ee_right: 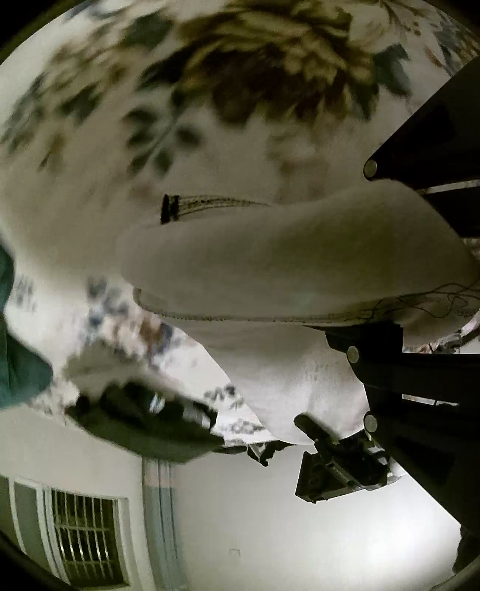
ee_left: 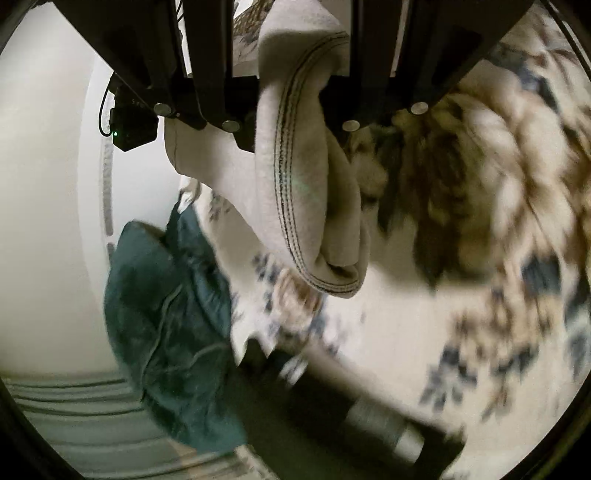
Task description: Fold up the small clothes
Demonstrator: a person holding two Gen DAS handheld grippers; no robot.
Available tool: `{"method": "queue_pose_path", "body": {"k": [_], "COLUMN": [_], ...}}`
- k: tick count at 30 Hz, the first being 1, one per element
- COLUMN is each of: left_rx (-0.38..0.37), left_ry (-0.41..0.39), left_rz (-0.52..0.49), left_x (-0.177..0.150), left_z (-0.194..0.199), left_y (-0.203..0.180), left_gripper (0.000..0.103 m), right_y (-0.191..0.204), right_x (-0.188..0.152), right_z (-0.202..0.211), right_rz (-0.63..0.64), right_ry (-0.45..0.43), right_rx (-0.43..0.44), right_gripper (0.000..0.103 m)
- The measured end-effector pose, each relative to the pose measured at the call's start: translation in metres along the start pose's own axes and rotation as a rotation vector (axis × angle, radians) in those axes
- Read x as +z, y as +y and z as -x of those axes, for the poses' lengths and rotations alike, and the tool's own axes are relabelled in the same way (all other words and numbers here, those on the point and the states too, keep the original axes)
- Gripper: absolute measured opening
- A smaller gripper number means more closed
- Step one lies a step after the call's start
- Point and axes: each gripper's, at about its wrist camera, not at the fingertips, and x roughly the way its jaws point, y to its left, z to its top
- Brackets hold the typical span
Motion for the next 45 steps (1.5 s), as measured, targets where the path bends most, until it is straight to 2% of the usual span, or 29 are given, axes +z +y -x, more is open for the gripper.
{"method": "queue_pose_path", "body": {"k": [4, 10, 15, 17, 21, 26, 28, 31, 32, 33, 34, 35, 36, 38, 41, 45], "left_rx": [0.009, 0.081, 0.149, 0.187, 0.242, 0.287, 0.277, 0.352, 0.392, 0.428, 0.485, 0.53, 0.579, 0.634, 0.713, 0.752], "left_ry": [-0.07, -0.172, -0.233, -0.235, -0.208, -0.159, -0.162, -0.186, -0.202, -0.214, -0.228, -0.237, -0.251, -0.274, -0.301, -0.301], "left_rz": [-0.037, -0.098, -0.091, -0.083, -0.078, -0.059, -0.046, -0.074, -0.095, -0.113, -0.134, -0.149, -0.169, -0.198, -0.21, -0.218], "left_x": [0.057, 0.166, 0.267, 0.302, 0.342, 0.357, 0.356, 0.35, 0.346, 0.343, 0.339, 0.336, 0.331, 0.321, 0.303, 0.277], "left_z": [0.048, 0.092, 0.092, 0.081, 0.059, 0.045, 0.051, 0.057, 0.059, 0.061, 0.062, 0.062, 0.063, 0.062, 0.058, 0.056], "left_y": [-0.027, -0.05, -0.031, -0.018, 0.006, 0.027, 0.028, 0.02, 0.015, 0.012, 0.006, 0.003, -0.001, -0.009, -0.017, -0.031], "left_gripper": [0.017, 0.017, 0.018, 0.018, 0.018, 0.022, 0.023, 0.031, 0.036, 0.05, 0.062, 0.087, 0.098, 0.098, 0.103, 0.103], "right_y": [0.075, 0.206, 0.279, 0.293, 0.308, 0.303, 0.301, 0.307, 0.31, 0.312, 0.316, 0.321, 0.326, 0.334, 0.344, 0.353], "right_x": [0.031, 0.121, 0.203, 0.229, 0.273, 0.297, 0.297, 0.293, 0.29, 0.288, 0.286, 0.283, 0.279, 0.267, 0.244, 0.211], "right_z": [0.003, -0.024, -0.079, -0.1, -0.151, -0.177, -0.178, -0.176, -0.174, -0.17, -0.166, -0.162, -0.157, -0.15, -0.147, -0.14], "right_rz": [0.056, 0.163, 0.247, 0.253, 0.246, 0.22, 0.223, 0.277, 0.298, 0.315, 0.338, 0.358, 0.383, 0.43, 0.493, 0.535], "right_ry": [-0.025, -0.075, -0.083, -0.082, -0.078, -0.079, -0.071, -0.078, -0.088, -0.103, -0.127, -0.149, -0.172, -0.211, -0.236, -0.251], "right_rx": [0.015, 0.046, 0.045, 0.041, 0.023, -0.032, -0.066, -0.19, -0.248, -0.302, -0.355, -0.403, -0.469, -0.568, -0.691, -0.776], "right_gripper": [0.02, 0.02, 0.02, 0.02, 0.02, 0.02, 0.026, 0.05, 0.065, 0.071, 0.071, 0.075, 0.086, 0.101, 0.103, 0.103]}}
